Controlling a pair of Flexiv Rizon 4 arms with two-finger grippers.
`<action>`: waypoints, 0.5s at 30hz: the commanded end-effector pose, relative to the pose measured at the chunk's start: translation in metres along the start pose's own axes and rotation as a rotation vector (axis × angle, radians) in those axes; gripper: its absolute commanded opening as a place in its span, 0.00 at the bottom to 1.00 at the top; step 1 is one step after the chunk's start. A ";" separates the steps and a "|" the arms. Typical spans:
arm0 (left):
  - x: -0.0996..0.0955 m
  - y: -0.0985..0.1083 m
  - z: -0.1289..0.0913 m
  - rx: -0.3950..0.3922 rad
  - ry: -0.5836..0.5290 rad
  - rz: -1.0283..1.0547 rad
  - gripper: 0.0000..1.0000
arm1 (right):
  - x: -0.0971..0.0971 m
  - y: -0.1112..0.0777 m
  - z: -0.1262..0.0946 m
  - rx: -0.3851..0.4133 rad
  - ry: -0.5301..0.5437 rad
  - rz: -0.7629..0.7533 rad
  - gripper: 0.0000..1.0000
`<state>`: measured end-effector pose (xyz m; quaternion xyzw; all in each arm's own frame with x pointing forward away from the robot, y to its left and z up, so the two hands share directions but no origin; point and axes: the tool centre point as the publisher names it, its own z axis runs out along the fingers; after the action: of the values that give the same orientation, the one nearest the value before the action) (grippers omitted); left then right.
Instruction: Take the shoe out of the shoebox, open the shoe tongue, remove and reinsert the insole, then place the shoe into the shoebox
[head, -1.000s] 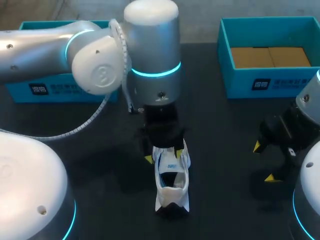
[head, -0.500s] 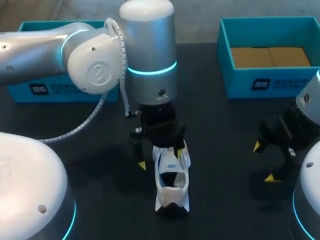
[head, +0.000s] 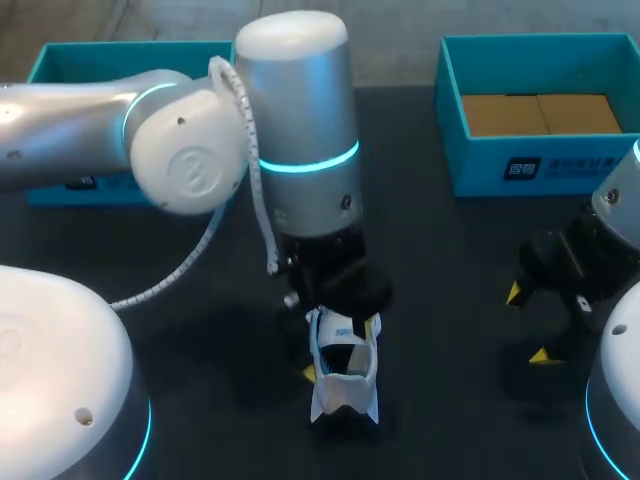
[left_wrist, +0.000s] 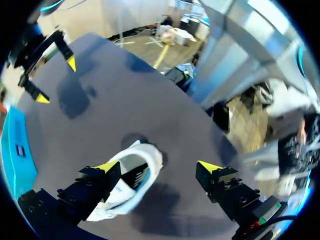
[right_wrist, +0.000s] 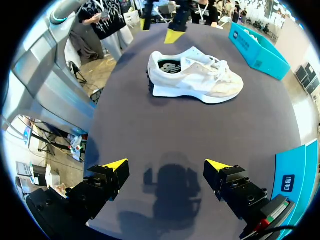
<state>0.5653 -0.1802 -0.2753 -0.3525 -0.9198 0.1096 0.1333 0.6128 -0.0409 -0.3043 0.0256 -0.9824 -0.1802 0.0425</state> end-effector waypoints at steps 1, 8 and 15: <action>0.022 -0.012 0.008 -0.015 -0.097 -0.298 1.00 | 0.001 0.000 0.001 0.002 -0.002 0.001 1.00; 0.039 -0.029 0.028 -0.061 -0.150 -0.414 1.00 | 0.001 0.000 0.001 0.002 -0.002 0.001 1.00; 0.039 -0.022 0.036 -0.060 -0.187 -0.486 1.00 | 0.001 0.000 0.001 0.002 -0.002 0.001 1.00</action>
<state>0.5160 -0.1785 -0.2934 -0.1181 -0.9873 0.0701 0.0798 0.6128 -0.0409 -0.3043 0.0256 -0.9824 -0.1802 0.0425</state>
